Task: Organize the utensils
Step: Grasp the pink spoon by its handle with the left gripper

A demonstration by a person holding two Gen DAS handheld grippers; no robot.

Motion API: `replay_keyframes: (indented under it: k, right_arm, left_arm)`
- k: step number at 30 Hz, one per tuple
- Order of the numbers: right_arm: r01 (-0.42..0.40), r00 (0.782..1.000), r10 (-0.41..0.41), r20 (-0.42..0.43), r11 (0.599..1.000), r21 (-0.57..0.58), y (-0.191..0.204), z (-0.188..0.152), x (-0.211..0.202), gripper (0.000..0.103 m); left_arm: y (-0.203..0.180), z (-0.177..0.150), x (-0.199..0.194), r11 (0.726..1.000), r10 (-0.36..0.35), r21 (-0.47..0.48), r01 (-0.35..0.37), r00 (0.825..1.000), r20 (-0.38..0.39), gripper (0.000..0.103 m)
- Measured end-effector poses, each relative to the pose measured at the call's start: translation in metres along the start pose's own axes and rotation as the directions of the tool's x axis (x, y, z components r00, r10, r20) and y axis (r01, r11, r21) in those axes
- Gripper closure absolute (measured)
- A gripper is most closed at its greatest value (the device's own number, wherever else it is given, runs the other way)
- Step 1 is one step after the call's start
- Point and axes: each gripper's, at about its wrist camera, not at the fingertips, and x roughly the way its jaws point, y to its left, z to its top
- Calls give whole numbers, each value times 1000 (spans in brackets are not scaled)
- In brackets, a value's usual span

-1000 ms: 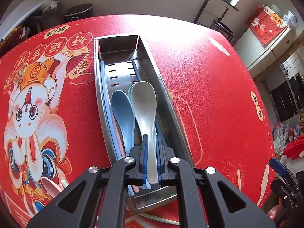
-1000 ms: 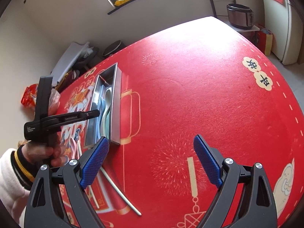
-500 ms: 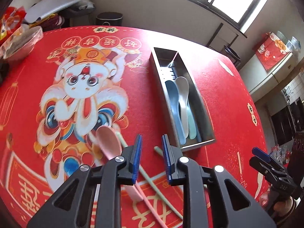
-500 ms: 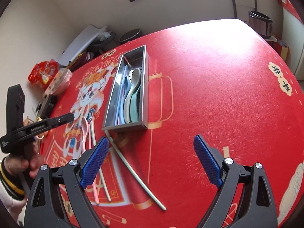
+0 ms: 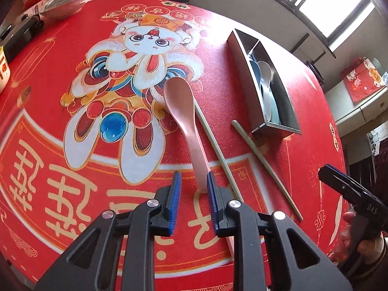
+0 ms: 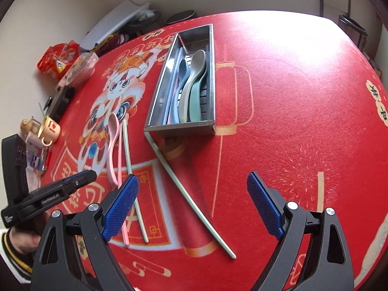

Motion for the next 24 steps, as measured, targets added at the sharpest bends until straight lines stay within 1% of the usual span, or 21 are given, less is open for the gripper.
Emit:
replay_keyframes:
  k: [2,4,7,10,13,16,24]
  right_arm:
    - [-6,1000,6,-11,1000,-6,1,-2,2,15]
    - [-5,1000,5,-19,1000,-4,1,-3,3,15]
    - [5,1000,-5,-20,1000,4,-2,-4,2,15]
    - [18,1000,-18,-14,1000,17,-8,-4,1,15]
    - [35,999,-35,-14,998,44,-17,-6,-1,15]
    - [46,999,-45,-12,997,63,-24,-6,-3,15]
    - [53,999,-52,-15,996,69,-26,-7,-3,15]
  left_arm:
    - [5,4,0,1000,-2,-24,3,1000,12,82]
    - [9,8,6,999,-12,-46,12,1000,2,82]
    - [7,15,15,998,-21,-61,21,1000,-5,82]
    - [2,20,21,997,-46,-67,46,999,-11,82]
    - [-1,24,28,998,-39,-59,37,999,-19,82]
    - [2,29,33,996,-39,-83,37,999,-20,82]
    - [6,35,45,994,-25,-106,21,999,-39,82]
